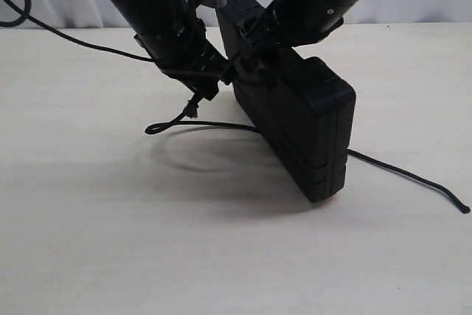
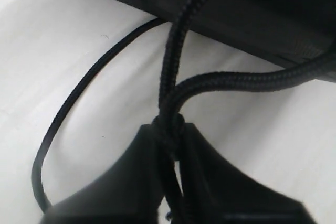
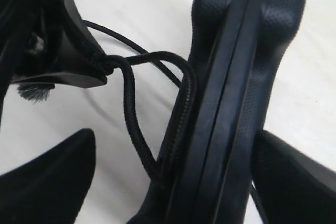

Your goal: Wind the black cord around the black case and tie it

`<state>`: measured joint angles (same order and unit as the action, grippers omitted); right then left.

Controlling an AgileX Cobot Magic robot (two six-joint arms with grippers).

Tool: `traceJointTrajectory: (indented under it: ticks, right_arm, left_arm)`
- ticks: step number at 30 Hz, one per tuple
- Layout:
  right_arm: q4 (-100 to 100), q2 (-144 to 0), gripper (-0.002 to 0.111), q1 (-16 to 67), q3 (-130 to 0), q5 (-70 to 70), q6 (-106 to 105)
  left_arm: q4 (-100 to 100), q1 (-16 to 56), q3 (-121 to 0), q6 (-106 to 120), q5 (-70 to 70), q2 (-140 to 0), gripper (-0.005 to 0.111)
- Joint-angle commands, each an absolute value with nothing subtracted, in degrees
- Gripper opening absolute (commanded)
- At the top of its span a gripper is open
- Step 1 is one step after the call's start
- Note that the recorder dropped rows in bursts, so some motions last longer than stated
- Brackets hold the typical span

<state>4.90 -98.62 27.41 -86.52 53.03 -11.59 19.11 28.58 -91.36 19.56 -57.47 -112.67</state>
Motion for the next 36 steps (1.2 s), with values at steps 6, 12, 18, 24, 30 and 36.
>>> traceJointTrajectory:
  ticks: [6,12,18,24,30,36]
  right_arm:
    - [5.5,-98.6,0.076,27.5,-86.3,52.7,-12.9]
    - [5.5,-98.6,0.076,27.5,-86.3,52.7,-12.9]
    - [5.5,-98.6,0.076,27.5,-86.3,52.8,-13.0]
    - [5.5,-98.6,0.076,27.5,-86.3,53.0,-13.0]
    - [5.5,-98.6,0.076,27.5,-86.3,53.0,-13.0]
    - [5.5,-98.6,0.076,27.5,-86.3,53.0,-12.9]
  left_arm:
    - [13.1,28.7,-91.7,16.5,-52.8,-111.1,0.000]
    - [11.2,28.9,-91.7,16.0,-46.7,-107.5,0.000]
    - [4.5,31.0,-88.3,17.7,-42.1,-106.9,0.000]
    - [-3.4,34.8,-78.6,13.1,-25.9,-103.9,0.000]
    - [-7.1,35.3,-77.3,10.5,-26.3,-103.1,0.000]
    - [-12.4,35.3,-76.7,8.8,-33.9,-103.0,0.000]
